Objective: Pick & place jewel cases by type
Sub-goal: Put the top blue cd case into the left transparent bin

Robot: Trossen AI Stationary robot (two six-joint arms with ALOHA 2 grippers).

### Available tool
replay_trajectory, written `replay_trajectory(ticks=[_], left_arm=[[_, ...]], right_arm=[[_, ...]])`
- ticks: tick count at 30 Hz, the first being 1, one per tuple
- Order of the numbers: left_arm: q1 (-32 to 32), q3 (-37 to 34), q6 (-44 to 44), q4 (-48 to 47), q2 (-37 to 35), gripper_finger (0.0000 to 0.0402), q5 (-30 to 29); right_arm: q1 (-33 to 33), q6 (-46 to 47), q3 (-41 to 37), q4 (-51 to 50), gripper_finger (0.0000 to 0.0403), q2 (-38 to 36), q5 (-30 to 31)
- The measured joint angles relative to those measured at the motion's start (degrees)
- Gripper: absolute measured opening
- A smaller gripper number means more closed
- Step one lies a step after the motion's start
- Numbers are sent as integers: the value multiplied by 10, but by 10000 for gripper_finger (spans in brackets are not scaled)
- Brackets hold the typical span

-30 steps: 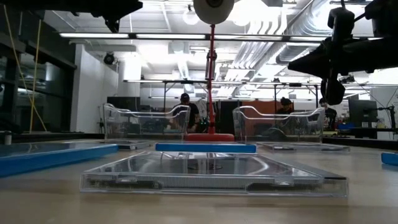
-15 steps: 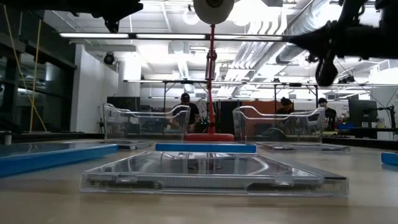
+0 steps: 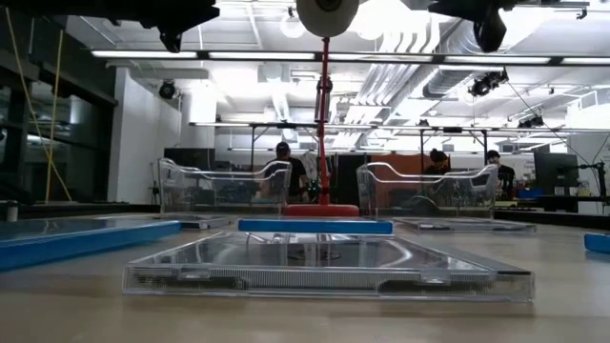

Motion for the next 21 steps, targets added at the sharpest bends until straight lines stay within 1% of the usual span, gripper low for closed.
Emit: replay_trajectory(ticks=[3, 6, 8, 10, 12, 16, 19, 21], left_arm=[[0, 0, -18, -5, 0, 105, -21], [0, 0, -51, -15, 0, 105, -53], [0, 0, -91, -20, 0, 105, -82], [0, 0, -153, -32, 0, 106, -107], [0, 0, -207, -47, 1, 108, -116], [0, 0, -287, -77, 14, 126, -89], [0, 0, -301, -68, 37, 154, -65], [0, 1, -306, -62, 60, 178, -59]], right_arm=[[0, 11, 74, -105, 80, 35, 25], [0, 18, 134, -174, 98, 75, 34], [0, 18, 169, -205, 110, 103, 33], [0, 18, 199, -233, 121, 131, 28], [0, 19, 223, -255, 131, 160, 23], [0, 59, 243, -284, 149, 213, 3], [0, 96, 243, -301, 163, 249, -9], [0, 117, 243, -310, 171, 273, -13]])
